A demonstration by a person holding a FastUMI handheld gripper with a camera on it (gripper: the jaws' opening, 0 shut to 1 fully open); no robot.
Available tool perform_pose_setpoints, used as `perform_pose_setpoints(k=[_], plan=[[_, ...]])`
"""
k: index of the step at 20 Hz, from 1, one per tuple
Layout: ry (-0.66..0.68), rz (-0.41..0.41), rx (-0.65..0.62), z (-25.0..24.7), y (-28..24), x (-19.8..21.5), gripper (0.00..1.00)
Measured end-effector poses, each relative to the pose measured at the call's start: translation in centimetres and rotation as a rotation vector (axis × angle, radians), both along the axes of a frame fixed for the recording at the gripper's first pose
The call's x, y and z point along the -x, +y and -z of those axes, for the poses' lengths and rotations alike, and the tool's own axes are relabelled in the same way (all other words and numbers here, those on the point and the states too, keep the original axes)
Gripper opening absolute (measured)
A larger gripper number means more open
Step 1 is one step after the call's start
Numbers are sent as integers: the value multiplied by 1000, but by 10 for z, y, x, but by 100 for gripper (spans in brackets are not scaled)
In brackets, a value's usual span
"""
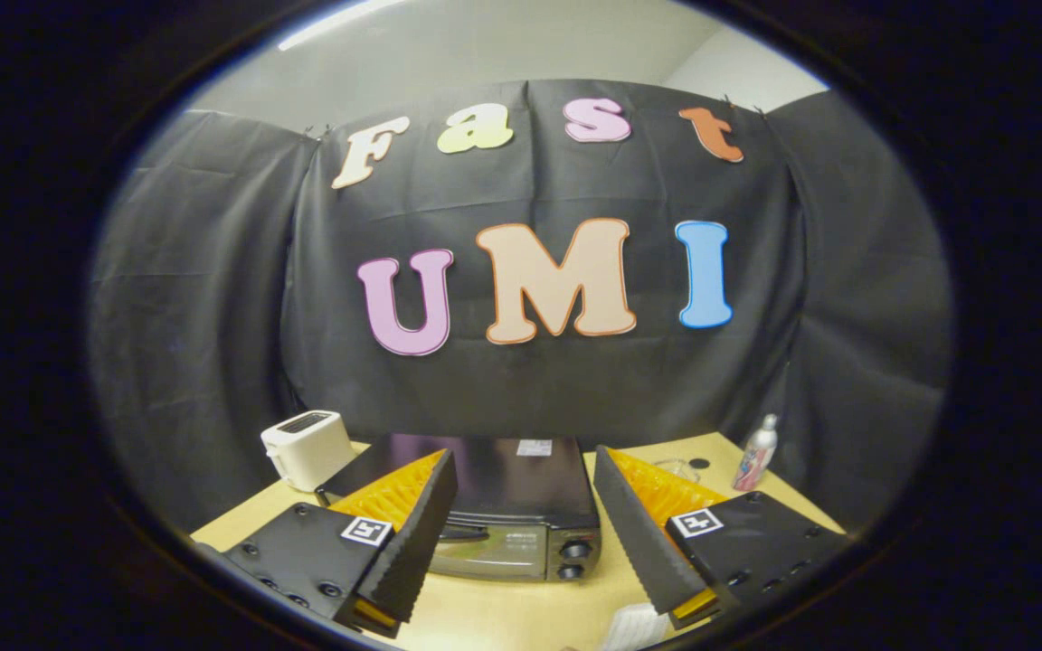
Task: Open the toaster oven, put the food inside, and close the toaster oven door.
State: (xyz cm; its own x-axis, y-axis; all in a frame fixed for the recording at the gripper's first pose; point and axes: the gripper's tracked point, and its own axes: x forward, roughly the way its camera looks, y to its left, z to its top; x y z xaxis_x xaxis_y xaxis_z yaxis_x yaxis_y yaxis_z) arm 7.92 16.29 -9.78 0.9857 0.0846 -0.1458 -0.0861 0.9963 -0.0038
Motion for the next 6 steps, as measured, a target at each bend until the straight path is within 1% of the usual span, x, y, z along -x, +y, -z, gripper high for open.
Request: perform_pose_setpoints(k=[3, 6], plan=[[-7, 12, 24, -16, -6, 6, 96], [-4, 25, 56, -17, -12, 8, 96]])
